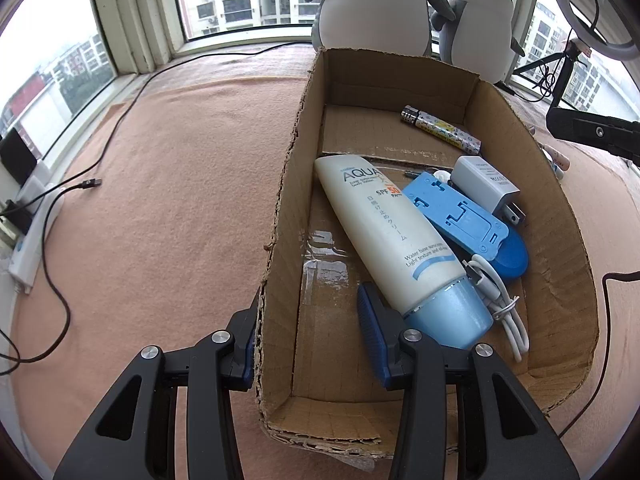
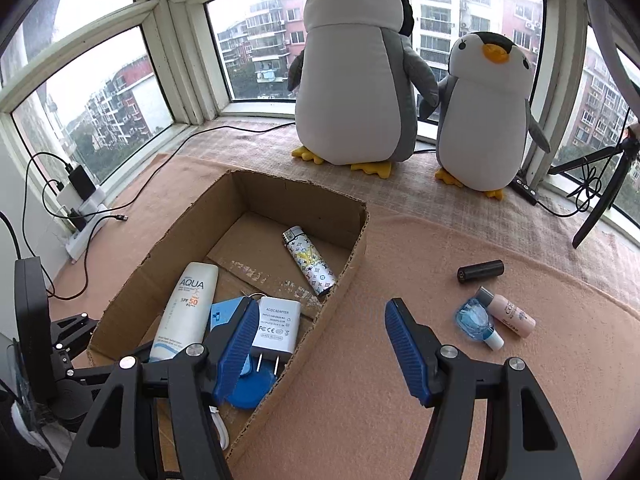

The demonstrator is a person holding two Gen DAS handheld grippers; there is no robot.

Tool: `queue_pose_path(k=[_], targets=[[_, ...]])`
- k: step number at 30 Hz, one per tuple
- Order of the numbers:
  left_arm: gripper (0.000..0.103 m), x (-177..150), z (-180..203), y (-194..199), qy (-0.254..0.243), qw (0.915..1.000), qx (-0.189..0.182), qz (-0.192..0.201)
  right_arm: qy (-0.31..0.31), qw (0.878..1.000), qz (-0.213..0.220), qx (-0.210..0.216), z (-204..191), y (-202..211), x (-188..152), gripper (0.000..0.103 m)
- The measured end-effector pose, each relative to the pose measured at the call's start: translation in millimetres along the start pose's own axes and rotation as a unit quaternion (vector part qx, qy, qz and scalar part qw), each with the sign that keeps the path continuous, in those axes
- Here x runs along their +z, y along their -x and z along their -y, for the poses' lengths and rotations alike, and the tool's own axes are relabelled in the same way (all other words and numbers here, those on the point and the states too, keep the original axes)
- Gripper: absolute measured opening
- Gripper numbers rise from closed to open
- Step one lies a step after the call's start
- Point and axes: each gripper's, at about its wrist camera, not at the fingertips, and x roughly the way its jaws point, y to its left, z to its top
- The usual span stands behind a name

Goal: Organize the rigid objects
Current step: 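Move the right tool back toward the blue perfume bottle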

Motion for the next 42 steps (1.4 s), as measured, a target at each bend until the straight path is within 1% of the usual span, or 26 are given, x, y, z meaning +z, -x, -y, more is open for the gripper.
queue_pose_path(k=[7, 9, 13, 17, 18, 20, 22, 25, 34, 42], targets=[[0.043, 1, 0, -1, -0.001, 1.0, 0.003, -0.001, -0.024, 1.0, -0.004, -0.012, 49, 8, -13, 0.062], [0.043, 1, 1, -1, -0.001, 1.0, 0.003, -0.001, -0.026, 1.0, -0.013, -0.01, 61, 7, -16, 0.062], [0.043, 0, 2, 0, -0.003, 1.0, 0.005, -0.002, -0.024, 0.999, -0.028, -0.02, 83, 1, -21, 0.062], [0.043, 0, 3, 0, -0.004, 1.0, 0.007, -0.002, -0.039, 0.998, -0.044, -0.015, 104, -10, -23, 0.061], [0.043, 0, 3, 0, -0.004, 1.0, 0.007, -0.002, -0.042, 0.998, -0.045, -0.015, 109, -13, -23, 0.06], [0.043, 0, 2, 0, -0.004, 1.0, 0.007, -0.003, -0.043, 0.998, -0.05, -0.011, 115, -18, -22, 0.055], [0.043, 0, 3, 0, -0.004, 1.0, 0.007, -0.003, -0.041, 0.998, -0.056, -0.007, 119, -24, -20, 0.05], [0.043, 0, 3, 0, -0.003, 1.0, 0.008, -0.003, -0.032, 0.997, -0.067, -0.007, 121, -33, -17, 0.048], [0.043, 0, 3, 0, -0.001, 1.0, 0.008, -0.005, -0.025, 0.995, -0.091, -0.005, 128, -55, -12, 0.048], [0.043, 0, 3, -1, 0.001, 1.0, 0.007, -0.006, -0.011, 0.994, -0.106, -0.011, 123, -70, -10, 0.048]])
